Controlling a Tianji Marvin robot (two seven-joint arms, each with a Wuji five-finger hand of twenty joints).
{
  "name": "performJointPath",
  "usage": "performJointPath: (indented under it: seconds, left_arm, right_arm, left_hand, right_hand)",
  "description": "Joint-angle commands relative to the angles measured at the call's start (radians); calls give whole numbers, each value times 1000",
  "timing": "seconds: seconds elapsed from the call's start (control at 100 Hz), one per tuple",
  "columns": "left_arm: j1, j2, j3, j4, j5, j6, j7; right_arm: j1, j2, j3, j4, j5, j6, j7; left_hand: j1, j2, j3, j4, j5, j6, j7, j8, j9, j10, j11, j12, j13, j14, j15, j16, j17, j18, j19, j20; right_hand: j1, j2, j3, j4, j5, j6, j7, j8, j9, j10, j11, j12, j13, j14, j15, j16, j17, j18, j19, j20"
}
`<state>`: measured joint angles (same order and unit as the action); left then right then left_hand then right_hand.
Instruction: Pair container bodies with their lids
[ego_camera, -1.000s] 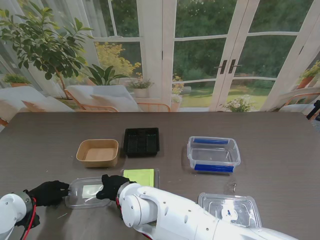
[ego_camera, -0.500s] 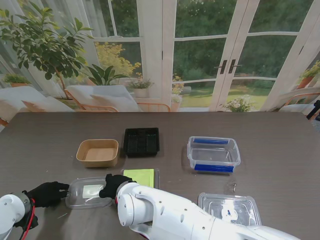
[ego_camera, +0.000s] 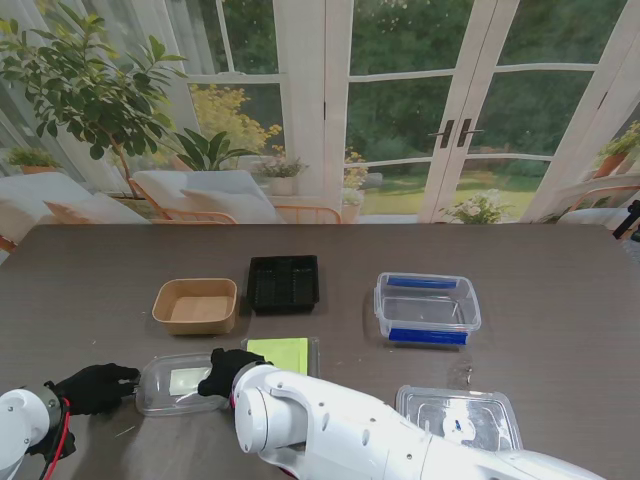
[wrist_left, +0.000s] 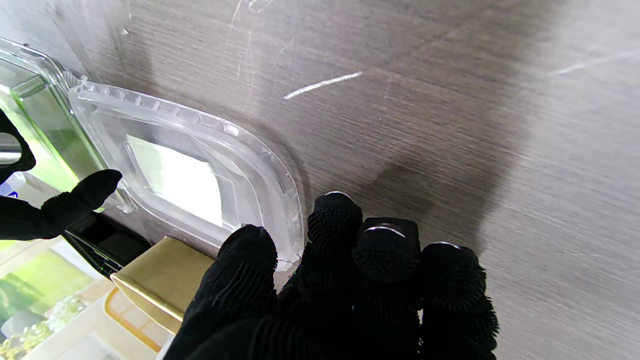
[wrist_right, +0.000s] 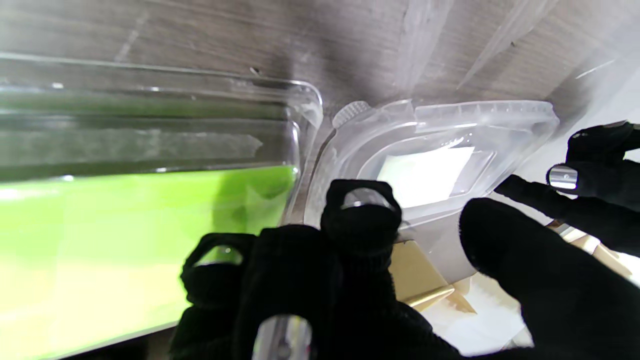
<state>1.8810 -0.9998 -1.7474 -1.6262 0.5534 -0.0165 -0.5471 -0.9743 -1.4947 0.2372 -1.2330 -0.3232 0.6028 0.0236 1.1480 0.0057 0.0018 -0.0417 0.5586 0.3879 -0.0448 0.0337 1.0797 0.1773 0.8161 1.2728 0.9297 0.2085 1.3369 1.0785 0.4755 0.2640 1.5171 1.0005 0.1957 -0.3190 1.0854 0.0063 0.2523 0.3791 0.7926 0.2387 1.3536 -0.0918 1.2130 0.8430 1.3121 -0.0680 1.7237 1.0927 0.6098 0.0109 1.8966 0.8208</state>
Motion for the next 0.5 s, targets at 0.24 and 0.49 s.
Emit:
performJointPath:
  seconds: [0.24, 0.49]
  left_arm:
    - [21, -3, -11, -10, 19, -1, -32]
    - [16, -2, -15, -2, 29, -18, -29]
  right_arm:
    - [11, -10, -29, 15, -28, -33, 37]
    - [12, -17, -39, 27, -34, -49, 42]
  left_hand:
    - [57, 52, -17, 20, 31, -19, 64, 30, 1, 22, 1, -2, 4, 4, -5, -1, -10, 16, 16, 4]
    - [56, 52, -16, 20, 29, -20, 63, 29, 3, 21, 1, -2, 4, 3, -5, -2, -8, 15, 17, 4]
  right_hand:
    - [-38, 39, -20, 33, 35, -34, -20, -10, 97, 51, 42, -2, 9, -157, 71, 6, 611, -48, 197, -8]
    - [-39, 42, -24, 36, 44, -40, -26, -9, 97, 45, 39, -4, 10, -161, 69, 6, 611, -57, 197, -12]
